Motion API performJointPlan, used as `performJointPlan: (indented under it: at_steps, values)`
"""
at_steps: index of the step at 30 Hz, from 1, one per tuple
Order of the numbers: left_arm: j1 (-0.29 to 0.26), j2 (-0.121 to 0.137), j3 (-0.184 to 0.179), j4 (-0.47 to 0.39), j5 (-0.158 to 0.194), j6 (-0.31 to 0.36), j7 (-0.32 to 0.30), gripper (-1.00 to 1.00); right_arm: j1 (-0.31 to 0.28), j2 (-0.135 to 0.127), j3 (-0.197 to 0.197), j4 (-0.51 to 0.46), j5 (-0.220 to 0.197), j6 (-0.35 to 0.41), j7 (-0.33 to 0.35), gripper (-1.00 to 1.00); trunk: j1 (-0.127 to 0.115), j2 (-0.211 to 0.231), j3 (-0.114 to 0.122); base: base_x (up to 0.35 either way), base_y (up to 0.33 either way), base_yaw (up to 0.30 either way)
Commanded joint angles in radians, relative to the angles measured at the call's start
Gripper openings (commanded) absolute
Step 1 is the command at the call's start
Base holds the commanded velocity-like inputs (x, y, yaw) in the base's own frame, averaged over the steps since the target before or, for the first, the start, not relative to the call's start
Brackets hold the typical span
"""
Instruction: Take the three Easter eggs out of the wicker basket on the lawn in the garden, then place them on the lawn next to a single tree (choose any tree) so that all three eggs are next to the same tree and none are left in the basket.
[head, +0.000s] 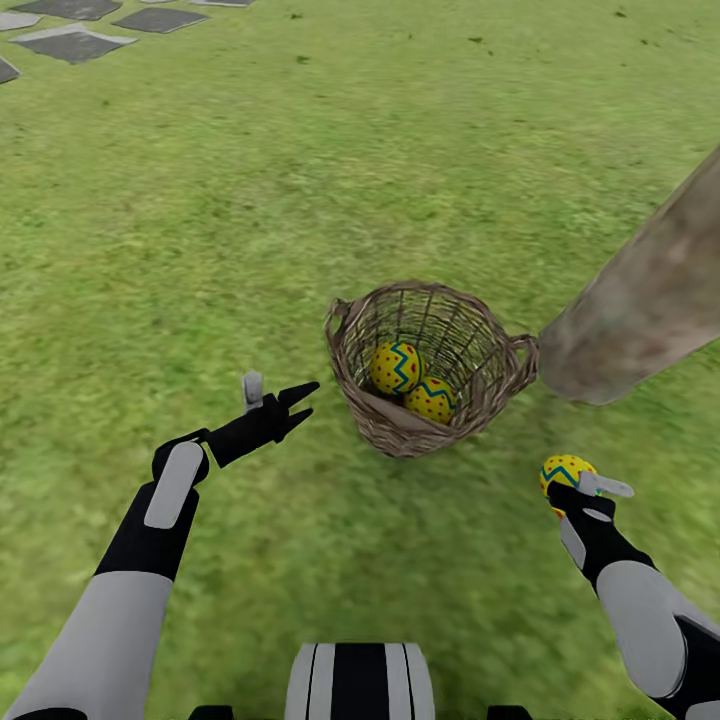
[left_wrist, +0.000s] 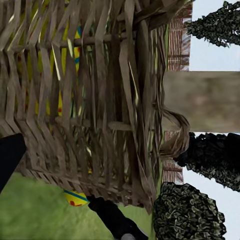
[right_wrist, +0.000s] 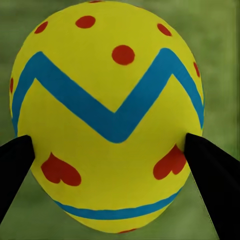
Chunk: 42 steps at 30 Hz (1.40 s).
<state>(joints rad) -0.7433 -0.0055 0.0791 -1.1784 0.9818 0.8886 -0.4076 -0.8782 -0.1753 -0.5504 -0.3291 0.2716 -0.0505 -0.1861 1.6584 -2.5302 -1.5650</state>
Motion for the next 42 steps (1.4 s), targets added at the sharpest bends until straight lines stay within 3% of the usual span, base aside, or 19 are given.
performJointPlan:
  at_steps: [1,3,4,6,8,23,25,27,28,29,31,34,36,38,40,42]
  values:
    - [0.0,-0.001,0.002,0.0,-0.002,0.006,-0.003,1.0,-0.001,0.0,-0.01,0.07,0.003,-0.005,0.002,-1.0,0.0,0.0,-0.001,0.0,0.0,0.0]
    - [-0.001,0.0,0.002,0.001,0.006,0.005,-0.003,1.0,-0.001,0.0,-0.01,0.07,0.003,-0.005,0.002,-1.0,0.0,0.0,-0.001,0.0,0.0,0.0]
    - [0.0,0.001,0.003,0.001,0.02,0.005,-0.003,1.0,-0.001,0.001,-0.01,0.07,0.003,-0.005,0.002,1.0,0.0,0.0,-0.001,0.0,0.0,0.0]
    - [0.001,0.005,0.004,0.003,0.058,0.002,-0.003,1.0,-0.001,0.001,-0.01,0.07,0.003,-0.005,0.003,1.0,0.0,0.0,-0.001,0.0,0.0,0.0]
    - [0.001,0.007,0.004,0.003,0.067,0.001,-0.003,1.0,-0.001,0.001,-0.01,0.07,0.003,-0.005,0.003,1.0,0.0,0.0,0.003,0.0,0.0,0.0]
    - [0.001,0.004,0.0,0.005,0.069,0.003,-0.002,1.0,-0.001,-0.001,-0.014,0.064,-0.003,0.002,0.004,1.0,-0.007,0.004,0.061,0.0,0.0,0.0]
    - [0.001,0.007,0.004,0.004,0.07,0.003,-0.002,1.0,-0.001,-0.002,-0.015,0.061,-0.003,0.057,0.004,1.0,-0.008,0.004,0.069,0.0,0.0,0.0]
    - [0.001,0.01,0.007,0.003,0.071,0.003,-0.002,1.0,-0.001,-0.001,-0.015,0.021,-0.004,0.175,0.007,1.0,-0.009,0.005,0.077,0.0,0.0,0.0]
    - [0.001,0.026,0.007,0.003,0.072,0.003,-0.002,1.0,0.0,0.0,-0.013,-0.04,-0.003,0.263,0.027,1.0,-0.009,0.005,0.081,0.0,0.0,0.0]
    - [0.001,0.049,0.011,0.003,0.073,0.004,-0.002,1.0,0.008,0.002,-0.013,-0.163,-0.004,0.414,0.099,1.0,-0.01,0.005,0.084,0.0,0.0,0.0]
    - [0.001,0.057,0.033,0.004,0.07,0.003,-0.001,1.0,0.012,0.003,-0.013,-0.313,-0.005,0.608,0.216,1.0,-0.011,0.005,0.092,0.0,0.0,0.0]
    - [0.001,0.062,0.056,0.006,0.065,0.002,0.002,1.0,0.033,0.003,-0.014,-0.496,-0.006,0.827,0.423,1.0,-0.012,0.006,0.104,0.0,0.0,0.0]
    - [0.001,0.071,0.06,0.008,0.064,0.001,0.003,1.0,0.08,0.001,-0.014,-0.635,-0.004,0.976,0.615,1.0,-0.013,0.007,0.112,0.0,0.0,0.0]
    - [0.001,0.089,0.062,0.008,0.065,0.001,0.002,1.0,0.157,0.001,-0.014,-0.811,-0.004,1.045,0.799,1.0,-0.014,0.007,0.119,0.0,0.0,0.0]
    - [0.001,0.102,0.062,0.008,0.066,0.001,0.002,1.0,0.229,0.004,-0.014,-0.963,-0.008,1.058,0.925,1.0,-0.015,0.008,0.127,0.0,0.0,0.0]
    - [0.001,0.104,0.062,0.008,0.066,0.001,0.004,1.0,0.277,0.005,-0.014,-1.03,-0.007,1.06,1.014,1.0,-0.016,0.008,0.135,0.0,0.0,0.0]
